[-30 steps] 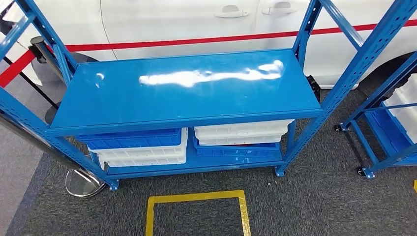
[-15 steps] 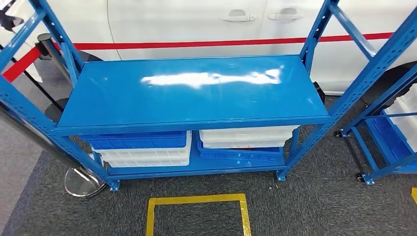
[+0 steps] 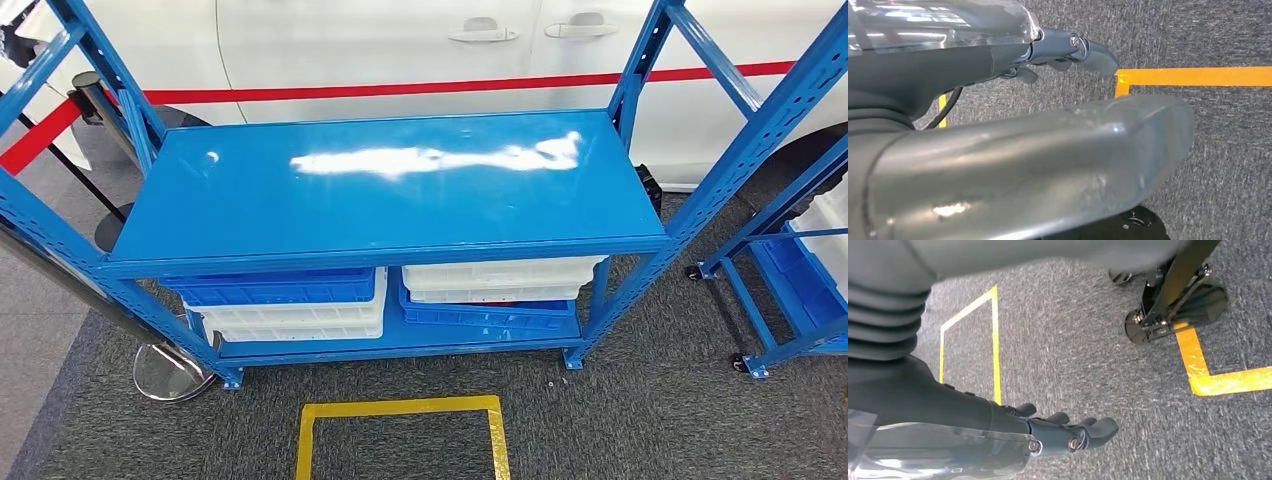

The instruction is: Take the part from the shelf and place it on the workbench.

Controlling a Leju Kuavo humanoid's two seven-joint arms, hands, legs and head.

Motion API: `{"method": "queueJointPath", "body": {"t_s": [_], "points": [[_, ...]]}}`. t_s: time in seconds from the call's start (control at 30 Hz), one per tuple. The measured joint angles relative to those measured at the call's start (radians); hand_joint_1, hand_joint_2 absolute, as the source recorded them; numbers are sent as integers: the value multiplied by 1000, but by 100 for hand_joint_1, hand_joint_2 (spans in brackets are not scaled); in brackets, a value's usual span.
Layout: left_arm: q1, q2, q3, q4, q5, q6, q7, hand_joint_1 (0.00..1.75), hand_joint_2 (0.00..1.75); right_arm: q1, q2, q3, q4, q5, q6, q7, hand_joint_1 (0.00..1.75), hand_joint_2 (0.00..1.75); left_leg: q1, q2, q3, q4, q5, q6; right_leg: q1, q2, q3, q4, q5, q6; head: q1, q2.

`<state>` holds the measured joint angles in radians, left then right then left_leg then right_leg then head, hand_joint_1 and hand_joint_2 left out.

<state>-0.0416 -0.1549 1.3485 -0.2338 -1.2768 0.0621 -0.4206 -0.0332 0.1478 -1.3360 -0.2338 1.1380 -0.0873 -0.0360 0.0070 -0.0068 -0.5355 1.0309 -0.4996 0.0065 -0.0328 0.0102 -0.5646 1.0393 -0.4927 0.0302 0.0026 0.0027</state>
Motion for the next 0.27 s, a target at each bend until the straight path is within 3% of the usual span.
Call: {"method": "queueJointPath", "body": {"t_s": [0.07, 0.2, 0.27], "points": [[0, 0, 1, 0, 0, 8, 1, 0, 175, 0, 0, -2, 0, 1, 1, 0, 0, 0, 0, 0, 1, -2, 0, -1, 1, 0, 0, 0, -1, -2, 0, 0], [-1, 0, 1, 0, -2, 28, 10, 0, 175, 0, 0, -4, 0, 3, 3, 1, 0, 175, 1, 0, 2, -3, 0, -3, 3, 0, 1, 0, -1, -3, 0, 0], [-1, 0, 1, 0, -4, 37, 17, 0, 175, 0, 0, -4, 0, 3, 3, 2, 0, 175, 1, 0, 2, -3, 0, -3, 3, 0, 1, 0, -1, -3, 0, 0]]}}
